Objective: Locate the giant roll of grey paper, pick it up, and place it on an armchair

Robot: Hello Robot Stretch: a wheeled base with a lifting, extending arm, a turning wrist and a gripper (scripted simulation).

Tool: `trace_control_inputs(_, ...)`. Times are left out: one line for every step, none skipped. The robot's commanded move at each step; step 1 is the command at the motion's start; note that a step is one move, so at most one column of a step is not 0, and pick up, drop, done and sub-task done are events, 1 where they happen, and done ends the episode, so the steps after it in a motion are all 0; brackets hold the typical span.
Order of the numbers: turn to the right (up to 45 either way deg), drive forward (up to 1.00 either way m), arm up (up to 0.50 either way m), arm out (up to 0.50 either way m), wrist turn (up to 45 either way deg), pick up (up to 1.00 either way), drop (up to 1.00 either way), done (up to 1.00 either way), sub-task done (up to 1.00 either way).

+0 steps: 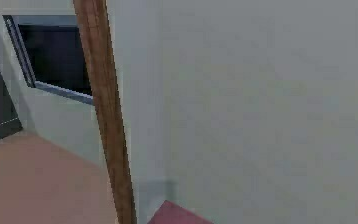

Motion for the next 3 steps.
trace_control_inputs(45.0, 0.0, 0.0, 0.0, 0.0, 0.0, 0.0, 0.0, 0.0)
trace_control_inputs(45.0, 0.0, 0.0, 0.0, 0.0, 0.0, 0.0, 0.0, 0.0)
trace_control_inputs(45.0, 0.0, 0.0, 0.0, 0.0, 0.0, 0.0, 0.0, 0.0)
